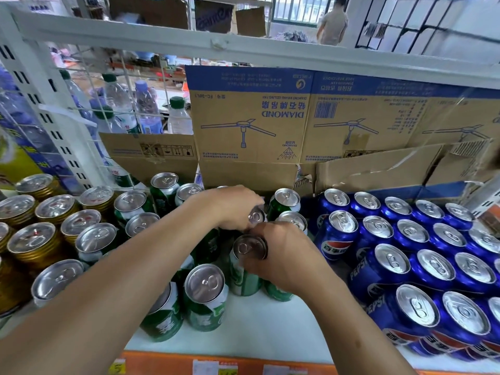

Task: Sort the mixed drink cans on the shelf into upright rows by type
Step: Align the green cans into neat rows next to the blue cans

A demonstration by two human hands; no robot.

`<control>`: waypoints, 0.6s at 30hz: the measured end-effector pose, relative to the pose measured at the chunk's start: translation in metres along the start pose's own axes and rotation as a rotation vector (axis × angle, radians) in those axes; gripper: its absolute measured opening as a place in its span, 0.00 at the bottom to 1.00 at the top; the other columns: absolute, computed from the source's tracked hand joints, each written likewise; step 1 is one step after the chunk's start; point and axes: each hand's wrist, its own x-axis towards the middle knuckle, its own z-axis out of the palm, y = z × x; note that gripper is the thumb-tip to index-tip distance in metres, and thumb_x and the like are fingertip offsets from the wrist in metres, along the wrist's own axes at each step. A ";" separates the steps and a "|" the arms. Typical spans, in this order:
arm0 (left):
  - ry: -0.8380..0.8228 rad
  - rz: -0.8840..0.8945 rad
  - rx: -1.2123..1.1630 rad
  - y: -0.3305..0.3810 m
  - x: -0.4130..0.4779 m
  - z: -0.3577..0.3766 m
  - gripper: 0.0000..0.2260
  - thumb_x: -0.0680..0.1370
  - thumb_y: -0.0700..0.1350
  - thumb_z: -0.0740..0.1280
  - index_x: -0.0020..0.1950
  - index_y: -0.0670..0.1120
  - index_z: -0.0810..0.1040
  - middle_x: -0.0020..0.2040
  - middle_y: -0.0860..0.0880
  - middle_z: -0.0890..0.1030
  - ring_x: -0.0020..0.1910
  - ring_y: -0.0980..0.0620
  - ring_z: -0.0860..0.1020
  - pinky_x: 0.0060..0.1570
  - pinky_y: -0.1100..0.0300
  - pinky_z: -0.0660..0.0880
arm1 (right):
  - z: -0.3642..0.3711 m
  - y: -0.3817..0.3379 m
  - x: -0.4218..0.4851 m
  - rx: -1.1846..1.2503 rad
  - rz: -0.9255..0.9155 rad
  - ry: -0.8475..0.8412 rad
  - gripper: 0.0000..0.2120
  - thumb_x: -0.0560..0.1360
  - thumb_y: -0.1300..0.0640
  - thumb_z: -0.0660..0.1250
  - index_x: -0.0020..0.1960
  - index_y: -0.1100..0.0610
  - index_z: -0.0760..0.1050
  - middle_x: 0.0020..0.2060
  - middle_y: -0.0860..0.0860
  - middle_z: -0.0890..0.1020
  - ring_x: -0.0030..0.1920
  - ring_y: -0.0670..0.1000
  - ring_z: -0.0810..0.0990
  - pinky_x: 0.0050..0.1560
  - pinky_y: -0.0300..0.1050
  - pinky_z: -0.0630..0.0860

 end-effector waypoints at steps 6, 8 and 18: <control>0.059 -0.023 -0.054 -0.006 0.018 -0.010 0.10 0.69 0.49 0.72 0.47 0.47 0.80 0.43 0.48 0.80 0.43 0.45 0.79 0.36 0.54 0.74 | -0.011 0.013 -0.010 0.093 0.065 0.134 0.14 0.72 0.43 0.69 0.37 0.49 0.69 0.34 0.48 0.73 0.36 0.52 0.72 0.32 0.46 0.67; 0.070 -0.030 -0.063 -0.007 0.023 -0.014 0.13 0.69 0.49 0.72 0.51 0.45 0.81 0.47 0.47 0.80 0.45 0.45 0.80 0.39 0.52 0.77 | -0.014 0.017 -0.011 0.121 0.075 0.177 0.12 0.73 0.44 0.69 0.44 0.53 0.76 0.39 0.50 0.79 0.40 0.53 0.77 0.39 0.49 0.74; 0.164 -0.069 -0.168 -0.025 0.046 -0.013 0.16 0.70 0.49 0.72 0.57 0.46 0.81 0.54 0.44 0.79 0.45 0.47 0.79 0.49 0.49 0.79 | -0.010 0.026 -0.007 0.143 0.090 0.215 0.11 0.74 0.47 0.68 0.44 0.56 0.77 0.38 0.49 0.78 0.40 0.51 0.76 0.41 0.52 0.75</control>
